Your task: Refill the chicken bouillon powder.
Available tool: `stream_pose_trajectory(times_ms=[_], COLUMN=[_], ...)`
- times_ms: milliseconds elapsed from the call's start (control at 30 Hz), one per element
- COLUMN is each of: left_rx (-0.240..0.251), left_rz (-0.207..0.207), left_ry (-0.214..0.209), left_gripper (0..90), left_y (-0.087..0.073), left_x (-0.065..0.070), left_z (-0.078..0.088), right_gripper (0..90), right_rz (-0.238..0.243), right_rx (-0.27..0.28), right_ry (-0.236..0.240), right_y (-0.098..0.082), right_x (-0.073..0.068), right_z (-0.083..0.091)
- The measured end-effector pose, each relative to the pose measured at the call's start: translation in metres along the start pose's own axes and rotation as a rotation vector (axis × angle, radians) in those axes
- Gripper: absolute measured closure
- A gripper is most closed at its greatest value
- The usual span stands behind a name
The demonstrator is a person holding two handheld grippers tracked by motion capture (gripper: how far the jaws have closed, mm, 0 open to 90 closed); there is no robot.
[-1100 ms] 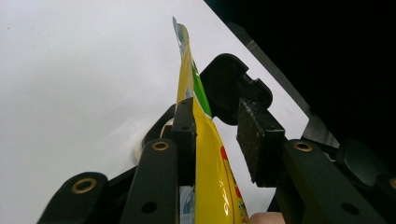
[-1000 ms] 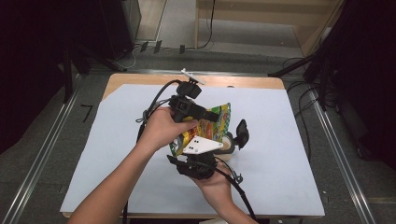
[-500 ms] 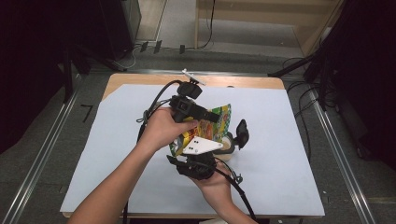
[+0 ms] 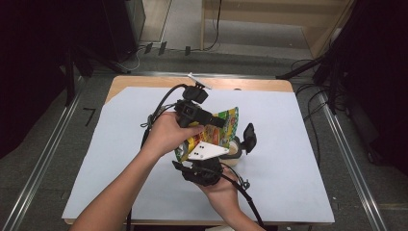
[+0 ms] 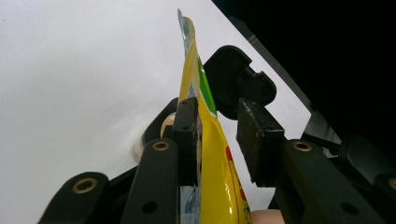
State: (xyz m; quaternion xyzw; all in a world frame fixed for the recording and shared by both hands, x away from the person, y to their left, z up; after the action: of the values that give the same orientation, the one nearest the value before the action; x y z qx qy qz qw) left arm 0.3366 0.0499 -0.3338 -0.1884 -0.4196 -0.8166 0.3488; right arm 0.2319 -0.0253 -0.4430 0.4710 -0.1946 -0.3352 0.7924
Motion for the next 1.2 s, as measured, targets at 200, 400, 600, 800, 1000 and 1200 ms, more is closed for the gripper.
stream_pose_trajectory(times_ms=[200, 400, 600, 800, 1000, 1200], left_rx=[-0.003, 0.002, 0.008, 0.009, 0.001, 0.004], left_rz=[0.003, 0.004, 0.009, 0.022, 0.028, 0.055], left_ry=[-0.007, -0.015, -0.02, -0.023, -0.024, -0.036], left_gripper=[69.2, 69.1, 69.7, 71.2, 72.0, 73.9], left_y=[-0.004, -0.01, -0.016, -0.021, -0.027, -0.03], left_x=[-0.002, -0.003, -0.009, -0.014, -0.021, -0.029], left_z=[0.001, 0.0, -0.001, 0.0, -0.002, -0.003], right_gripper=[66.7, 64.2, 62.5, 62.1, 62.2, 61.0], right_rz=[0.007, 0.022, 0.046, 0.093, 0.142, 0.151], right_rx=[-0.003, -0.005, -0.007, -0.008, -0.01, -0.021], right_ry=[0.007, 0.011, 0.025, 0.028, 0.036, 0.057], right_y=[-0.003, -0.008, -0.016, -0.023, -0.028, -0.032], right_x=[-0.001, -0.002, 0.0, -0.002, -0.003, -0.002], right_z=[-0.002, -0.005, -0.009, -0.011, -0.012, -0.013])
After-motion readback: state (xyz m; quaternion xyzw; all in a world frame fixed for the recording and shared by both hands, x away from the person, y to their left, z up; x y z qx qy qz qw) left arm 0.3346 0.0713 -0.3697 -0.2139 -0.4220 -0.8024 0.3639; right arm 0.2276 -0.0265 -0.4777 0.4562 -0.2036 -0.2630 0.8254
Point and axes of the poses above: each handheld gripper's, and its own axes: z roughly backward along the jaws, y roughly out of its top, x roughly to its right, the point moved 1 cm from there along -z, roughly forward along the jaws, and after that the axes turned 15 degrees about -y, right-handed, at the moved point
